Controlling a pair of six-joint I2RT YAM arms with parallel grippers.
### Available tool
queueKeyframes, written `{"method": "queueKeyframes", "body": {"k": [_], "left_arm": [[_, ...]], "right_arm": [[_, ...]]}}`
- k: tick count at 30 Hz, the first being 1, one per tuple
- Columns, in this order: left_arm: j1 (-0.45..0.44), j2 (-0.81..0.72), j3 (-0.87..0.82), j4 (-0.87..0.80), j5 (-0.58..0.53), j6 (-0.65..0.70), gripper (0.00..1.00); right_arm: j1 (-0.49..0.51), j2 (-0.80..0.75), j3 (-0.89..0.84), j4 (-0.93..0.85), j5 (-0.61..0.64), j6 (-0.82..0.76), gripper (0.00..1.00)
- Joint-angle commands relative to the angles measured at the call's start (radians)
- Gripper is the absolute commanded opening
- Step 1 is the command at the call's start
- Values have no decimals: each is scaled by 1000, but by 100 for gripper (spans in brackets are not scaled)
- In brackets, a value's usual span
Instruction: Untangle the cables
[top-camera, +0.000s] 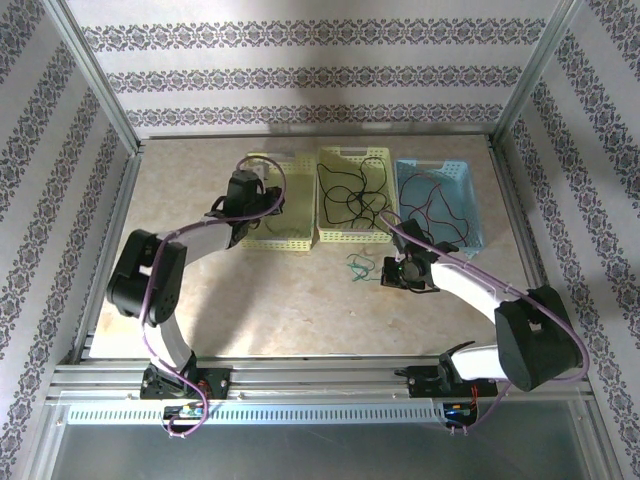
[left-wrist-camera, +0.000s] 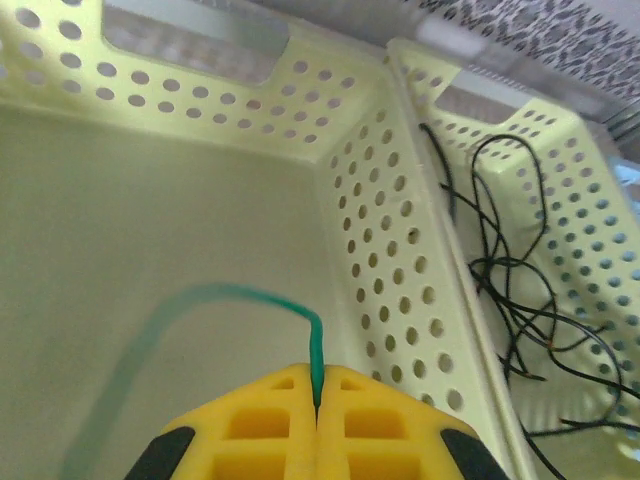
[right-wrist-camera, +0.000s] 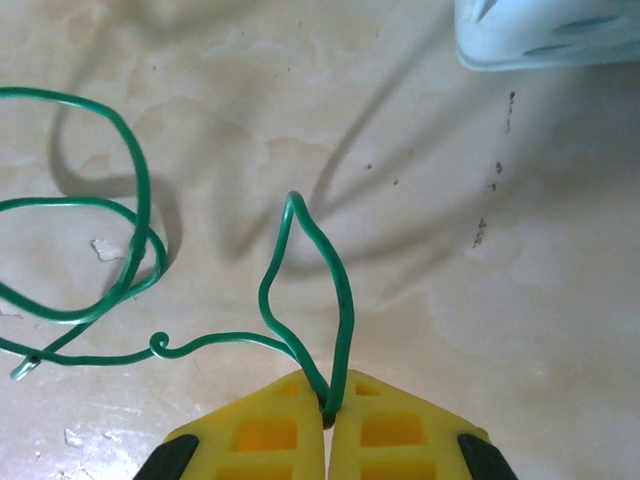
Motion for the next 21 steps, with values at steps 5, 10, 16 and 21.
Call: {"method": "queueKeyframes", "body": {"k": [5,10,16,21], "left_arm": [[-9,151,174,-144,-47,14,0],[-15,202,261,-220,-152,38,0],[-20,202,325,-245,-226,58,54],[-28,97,295,-159,-215,95,80]], "right_arm": [[14,-49,24,-41,41,-18,0],[16,-60,16,-42,40,-15,0],[19,-56,23,-40,39,-18,0],[25,-66,22,-38,40,-22,0]]}}
